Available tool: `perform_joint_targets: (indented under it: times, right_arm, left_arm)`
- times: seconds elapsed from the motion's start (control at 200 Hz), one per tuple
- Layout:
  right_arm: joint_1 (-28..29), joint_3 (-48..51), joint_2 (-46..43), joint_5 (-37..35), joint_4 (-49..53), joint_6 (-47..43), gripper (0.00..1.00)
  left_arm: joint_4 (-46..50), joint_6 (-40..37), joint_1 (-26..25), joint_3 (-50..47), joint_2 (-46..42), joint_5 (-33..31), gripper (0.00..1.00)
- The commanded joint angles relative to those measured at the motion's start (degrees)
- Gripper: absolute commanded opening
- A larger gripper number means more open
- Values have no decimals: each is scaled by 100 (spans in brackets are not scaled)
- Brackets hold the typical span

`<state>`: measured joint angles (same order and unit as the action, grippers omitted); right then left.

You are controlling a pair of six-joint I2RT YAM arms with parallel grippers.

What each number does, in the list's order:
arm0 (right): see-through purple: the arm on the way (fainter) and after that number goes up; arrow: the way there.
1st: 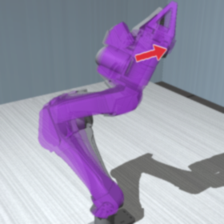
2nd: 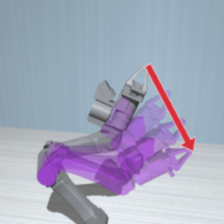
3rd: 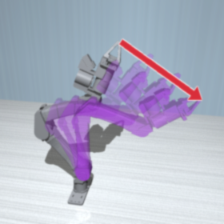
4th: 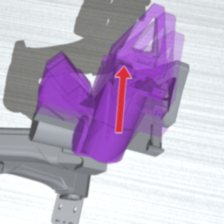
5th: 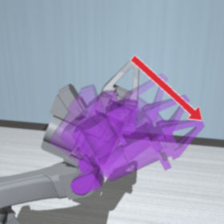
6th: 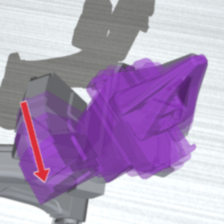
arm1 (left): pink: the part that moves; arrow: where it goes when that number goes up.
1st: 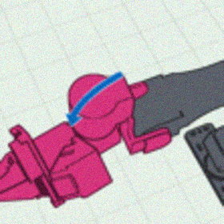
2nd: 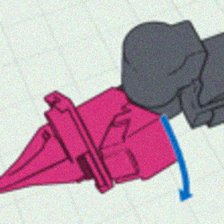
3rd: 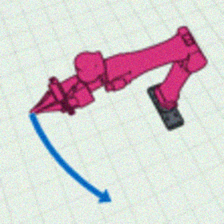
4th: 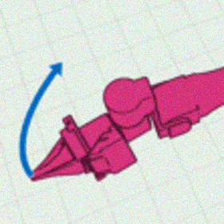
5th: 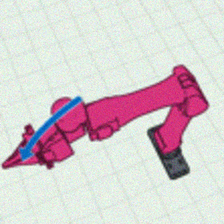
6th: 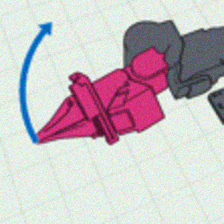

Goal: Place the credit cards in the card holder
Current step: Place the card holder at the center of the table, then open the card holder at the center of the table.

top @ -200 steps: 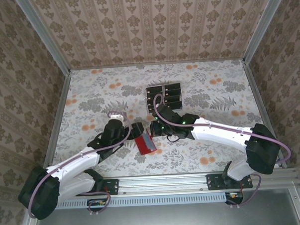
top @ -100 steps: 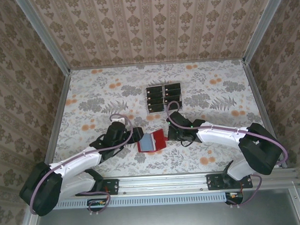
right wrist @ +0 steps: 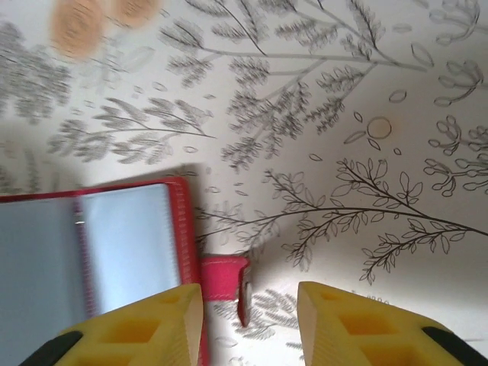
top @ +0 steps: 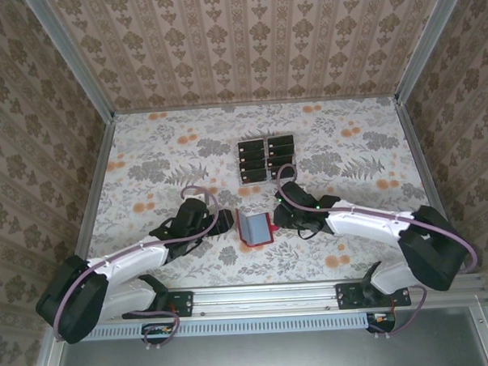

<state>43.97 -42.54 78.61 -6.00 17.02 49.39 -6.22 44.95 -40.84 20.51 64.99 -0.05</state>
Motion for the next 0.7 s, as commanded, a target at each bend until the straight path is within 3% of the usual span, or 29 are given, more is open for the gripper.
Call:
perform_joint_targets:
  times: [0.0,0.135,0.48,0.695]
  right_arm:
    - [45,-204,-469,134,301,-126,41]
    - [247,-413,-418,374,168,-192,41]
    - [541,-729,843,469,-311,-197,41]
    - [539,-729,981,280,-226,-208,51]
  left_arm:
    - [73,-125,-28,152,82,-96,83]
    - [45,-136,-23,156,143,-102,83]
    - [151,-160,-24,159,58,-182,83]
    - [139,-162,-12,155,75,-185,83]
